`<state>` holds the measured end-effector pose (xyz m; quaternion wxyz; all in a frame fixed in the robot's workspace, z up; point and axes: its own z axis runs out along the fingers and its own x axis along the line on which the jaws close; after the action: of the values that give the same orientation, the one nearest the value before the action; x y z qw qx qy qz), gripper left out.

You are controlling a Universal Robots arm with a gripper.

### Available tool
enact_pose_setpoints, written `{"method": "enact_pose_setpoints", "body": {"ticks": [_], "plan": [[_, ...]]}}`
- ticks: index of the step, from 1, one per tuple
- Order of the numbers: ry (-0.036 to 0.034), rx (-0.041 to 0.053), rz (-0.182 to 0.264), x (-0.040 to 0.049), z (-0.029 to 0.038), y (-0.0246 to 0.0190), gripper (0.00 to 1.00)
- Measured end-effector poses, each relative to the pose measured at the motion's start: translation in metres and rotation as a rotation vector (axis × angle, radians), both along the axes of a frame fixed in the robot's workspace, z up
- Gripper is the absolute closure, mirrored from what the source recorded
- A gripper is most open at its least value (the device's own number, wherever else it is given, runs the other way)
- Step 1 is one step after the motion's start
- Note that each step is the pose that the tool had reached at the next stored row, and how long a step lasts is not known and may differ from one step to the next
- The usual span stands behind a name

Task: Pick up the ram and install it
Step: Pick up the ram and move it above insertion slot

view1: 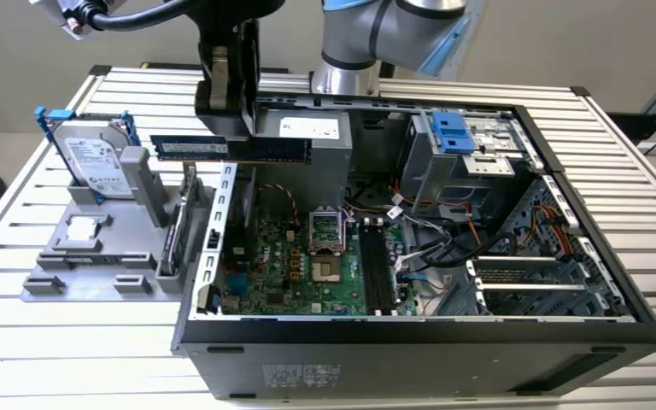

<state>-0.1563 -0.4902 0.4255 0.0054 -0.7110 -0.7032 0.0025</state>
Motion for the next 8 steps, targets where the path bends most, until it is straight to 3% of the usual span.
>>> {"method": "enact_pose_setpoints", "body": {"ticks": [8], "plan": [[0.0000,0.0000,0.000,0.0118,0.0000,0.0000,1.00]]}}
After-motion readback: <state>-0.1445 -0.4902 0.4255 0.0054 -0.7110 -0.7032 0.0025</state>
